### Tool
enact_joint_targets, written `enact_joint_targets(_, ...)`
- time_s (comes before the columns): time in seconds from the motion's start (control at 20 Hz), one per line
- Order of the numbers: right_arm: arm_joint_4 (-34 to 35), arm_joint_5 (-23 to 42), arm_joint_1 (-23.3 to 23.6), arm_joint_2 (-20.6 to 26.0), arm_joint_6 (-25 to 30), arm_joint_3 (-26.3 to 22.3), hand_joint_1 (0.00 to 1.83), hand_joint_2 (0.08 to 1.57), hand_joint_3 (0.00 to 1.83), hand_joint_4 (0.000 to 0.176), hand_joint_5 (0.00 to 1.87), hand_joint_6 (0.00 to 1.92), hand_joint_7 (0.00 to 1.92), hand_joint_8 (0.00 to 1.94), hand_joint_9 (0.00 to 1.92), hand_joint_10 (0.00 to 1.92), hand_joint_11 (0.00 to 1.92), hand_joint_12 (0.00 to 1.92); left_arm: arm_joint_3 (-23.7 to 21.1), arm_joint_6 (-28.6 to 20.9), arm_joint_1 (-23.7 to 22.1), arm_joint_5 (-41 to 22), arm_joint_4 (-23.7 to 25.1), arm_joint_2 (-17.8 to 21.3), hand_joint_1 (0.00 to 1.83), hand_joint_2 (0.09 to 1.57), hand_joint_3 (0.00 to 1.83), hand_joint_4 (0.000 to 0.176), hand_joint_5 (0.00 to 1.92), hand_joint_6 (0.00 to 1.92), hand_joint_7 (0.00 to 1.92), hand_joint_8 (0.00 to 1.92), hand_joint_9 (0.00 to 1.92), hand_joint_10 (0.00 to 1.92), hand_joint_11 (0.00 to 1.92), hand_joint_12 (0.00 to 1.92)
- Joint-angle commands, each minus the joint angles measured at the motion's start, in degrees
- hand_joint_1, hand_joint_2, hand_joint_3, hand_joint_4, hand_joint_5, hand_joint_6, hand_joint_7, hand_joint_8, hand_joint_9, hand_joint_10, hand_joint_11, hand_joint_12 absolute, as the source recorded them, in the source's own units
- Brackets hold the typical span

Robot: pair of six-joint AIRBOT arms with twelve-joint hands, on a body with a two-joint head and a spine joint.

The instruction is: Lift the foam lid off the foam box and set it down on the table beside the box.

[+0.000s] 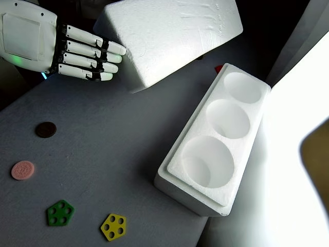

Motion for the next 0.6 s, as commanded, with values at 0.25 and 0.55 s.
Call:
enact_joint_targets(0.25,-4.2,2.5,-0.4,-0.8,-1.8,-0.2,0.1,1.19,0.0,0.0,0.13,0.0,0.16,0.0,0.14,0.0,0.0,0.46,-1.1,-1.0,-1.5,-4.8,-4.7,-0.5,0.0,1.22,0.0,0.0,0.1,0.01,0.05,0.01,0.13,0.01,0.0,0.64)
enact_joint_targets(0.55,-5.6,2.2,-2.0,-1.1,-2.3,0.4,0.07,1.2,0.0,0.0,0.12,0.0,0.15,0.0,0.14,0.0,0.0,0.5,-1.2,-0.8,-1.1,-2.6,-6.0,-2.7,0.0,1.21,0.0,0.0,0.09,0.0,0.09,0.0,0.09,0.0,0.0,0.36)
